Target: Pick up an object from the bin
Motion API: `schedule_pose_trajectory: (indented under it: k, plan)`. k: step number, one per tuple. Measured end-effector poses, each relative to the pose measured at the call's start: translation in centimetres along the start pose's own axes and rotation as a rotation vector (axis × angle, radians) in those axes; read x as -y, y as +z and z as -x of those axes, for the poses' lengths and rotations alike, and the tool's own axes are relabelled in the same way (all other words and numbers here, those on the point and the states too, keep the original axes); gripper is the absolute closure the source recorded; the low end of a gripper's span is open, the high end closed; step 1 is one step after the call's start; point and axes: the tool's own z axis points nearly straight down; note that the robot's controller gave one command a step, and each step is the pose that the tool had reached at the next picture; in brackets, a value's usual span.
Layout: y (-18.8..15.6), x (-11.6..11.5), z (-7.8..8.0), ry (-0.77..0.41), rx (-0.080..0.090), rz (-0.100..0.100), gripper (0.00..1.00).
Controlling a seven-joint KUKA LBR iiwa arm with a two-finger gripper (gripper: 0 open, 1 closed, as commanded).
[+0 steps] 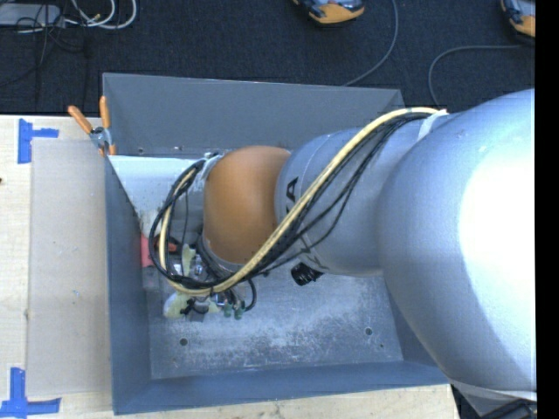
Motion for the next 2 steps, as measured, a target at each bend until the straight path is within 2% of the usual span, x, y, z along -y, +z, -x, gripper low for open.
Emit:
schedule_pose_trajectory:
  k: [1,2]
  plan:
    - [5.2,0.0,-2.3,0.199,0.005,0.004,1.00]
    - [2.9,-2.8,-1.2,0.420,0.005,0.005,1.00]
